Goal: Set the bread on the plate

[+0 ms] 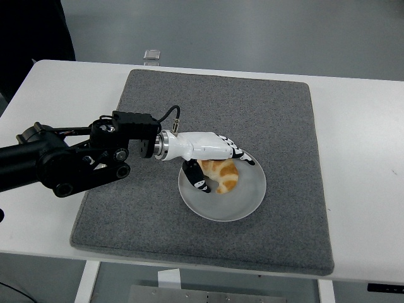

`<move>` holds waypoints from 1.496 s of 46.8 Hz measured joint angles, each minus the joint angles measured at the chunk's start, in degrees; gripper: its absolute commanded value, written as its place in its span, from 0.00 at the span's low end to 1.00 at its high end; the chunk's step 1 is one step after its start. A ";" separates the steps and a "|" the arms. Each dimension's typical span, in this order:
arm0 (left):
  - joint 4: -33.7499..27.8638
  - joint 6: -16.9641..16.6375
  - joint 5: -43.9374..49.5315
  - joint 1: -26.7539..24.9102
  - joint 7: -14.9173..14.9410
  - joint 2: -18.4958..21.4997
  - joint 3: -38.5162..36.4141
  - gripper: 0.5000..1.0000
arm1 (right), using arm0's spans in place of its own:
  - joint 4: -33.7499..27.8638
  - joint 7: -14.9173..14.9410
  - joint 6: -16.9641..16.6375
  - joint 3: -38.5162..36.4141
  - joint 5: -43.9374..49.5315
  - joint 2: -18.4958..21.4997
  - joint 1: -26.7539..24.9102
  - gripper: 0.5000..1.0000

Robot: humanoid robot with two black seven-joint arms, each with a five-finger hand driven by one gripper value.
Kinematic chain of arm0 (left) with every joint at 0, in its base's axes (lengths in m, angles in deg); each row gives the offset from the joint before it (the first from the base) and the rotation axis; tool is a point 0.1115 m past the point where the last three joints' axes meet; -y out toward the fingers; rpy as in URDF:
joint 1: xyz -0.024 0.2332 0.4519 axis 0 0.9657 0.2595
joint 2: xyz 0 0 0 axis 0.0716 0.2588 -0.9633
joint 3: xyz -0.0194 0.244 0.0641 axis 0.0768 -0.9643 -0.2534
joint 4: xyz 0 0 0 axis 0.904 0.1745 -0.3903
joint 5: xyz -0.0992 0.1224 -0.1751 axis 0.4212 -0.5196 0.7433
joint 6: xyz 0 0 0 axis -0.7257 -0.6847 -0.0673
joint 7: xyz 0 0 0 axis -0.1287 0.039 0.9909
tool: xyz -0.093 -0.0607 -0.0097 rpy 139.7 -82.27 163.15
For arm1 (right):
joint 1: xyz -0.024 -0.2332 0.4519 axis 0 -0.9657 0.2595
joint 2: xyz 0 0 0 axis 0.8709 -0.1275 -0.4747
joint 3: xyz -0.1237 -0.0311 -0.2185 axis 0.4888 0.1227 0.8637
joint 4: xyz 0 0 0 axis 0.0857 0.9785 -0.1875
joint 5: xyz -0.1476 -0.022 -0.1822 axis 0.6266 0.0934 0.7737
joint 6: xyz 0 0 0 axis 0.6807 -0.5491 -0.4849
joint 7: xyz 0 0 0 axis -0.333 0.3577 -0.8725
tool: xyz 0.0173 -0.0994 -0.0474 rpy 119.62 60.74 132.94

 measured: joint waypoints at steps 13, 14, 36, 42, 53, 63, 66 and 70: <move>-1.82 0.78 9.41 -1.04 -0.21 2.78 3.05 0.99 | 0.00 0.00 0.00 -0.01 0.00 0.00 0.00 0.90; -1.85 0.93 10.63 -1.31 -0.20 3.01 3.07 0.99 | 0.00 -0.01 0.00 0.00 0.00 0.00 0.00 0.90; -0.16 13.19 39.66 -7.51 0.02 10.39 10.92 0.99 | 0.00 -0.01 0.00 0.00 0.00 0.00 0.00 0.91; 1.77 17.05 46.43 -7.17 0.24 13.34 14.60 0.99 | 0.00 -0.01 0.00 0.00 0.00 0.00 0.01 0.90; 14.62 22.88 65.14 -6.55 0.47 14.17 15.54 0.99 | 0.00 -0.01 0.00 0.00 0.00 0.00 0.00 0.90; 23.41 27.05 76.62 -5.01 0.88 14.10 15.11 0.99 | 0.00 -0.02 0.00 0.00 0.00 0.00 0.00 0.90; 24.90 27.12 78.32 -4.29 1.19 14.04 15.11 0.99 | 0.00 0.00 0.00 0.00 0.00 0.00 0.01 0.90; 26.31 27.12 80.86 -2.92 2.04 13.75 15.11 0.99 | 0.00 -0.01 0.00 0.00 0.00 0.00 0.00 0.90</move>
